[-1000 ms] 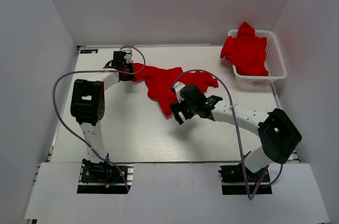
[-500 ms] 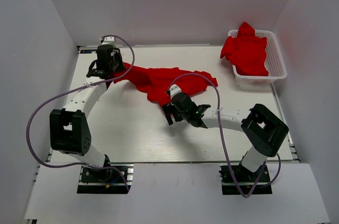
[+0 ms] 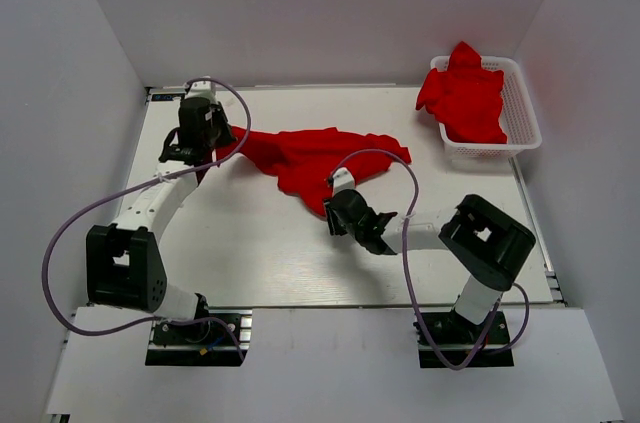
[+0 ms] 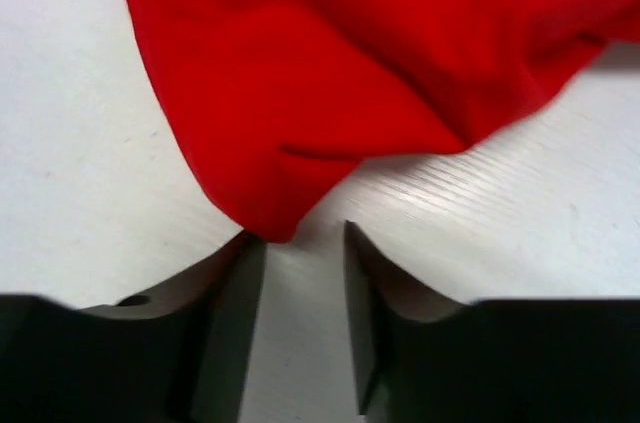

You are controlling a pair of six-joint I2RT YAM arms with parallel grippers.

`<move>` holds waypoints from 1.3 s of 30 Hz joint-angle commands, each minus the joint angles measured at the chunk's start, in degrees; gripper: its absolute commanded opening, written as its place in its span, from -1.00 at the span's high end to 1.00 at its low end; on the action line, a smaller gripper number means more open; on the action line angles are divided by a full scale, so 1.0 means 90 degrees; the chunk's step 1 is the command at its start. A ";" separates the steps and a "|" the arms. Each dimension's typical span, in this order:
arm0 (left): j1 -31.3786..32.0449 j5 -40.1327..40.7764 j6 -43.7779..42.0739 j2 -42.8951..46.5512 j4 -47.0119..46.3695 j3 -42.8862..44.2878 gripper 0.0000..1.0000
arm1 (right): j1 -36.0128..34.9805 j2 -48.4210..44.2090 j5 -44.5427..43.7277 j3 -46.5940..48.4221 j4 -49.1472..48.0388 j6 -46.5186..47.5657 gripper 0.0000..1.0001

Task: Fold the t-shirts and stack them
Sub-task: Flatten out the tshirt

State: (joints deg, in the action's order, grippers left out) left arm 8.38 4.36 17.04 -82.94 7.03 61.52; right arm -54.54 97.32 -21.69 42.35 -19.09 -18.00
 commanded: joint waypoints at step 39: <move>0.0026 -0.0123 -0.0165 0.1089 -0.0468 -0.0078 1.00 | 0.0035 -0.0342 -0.1473 0.0168 -0.0936 0.0447 1.00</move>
State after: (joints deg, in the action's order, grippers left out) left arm 8.38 2.46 15.68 -76.93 3.40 59.35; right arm -54.39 99.00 -25.76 43.72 -28.21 -12.10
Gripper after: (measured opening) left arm 0.020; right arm 0.016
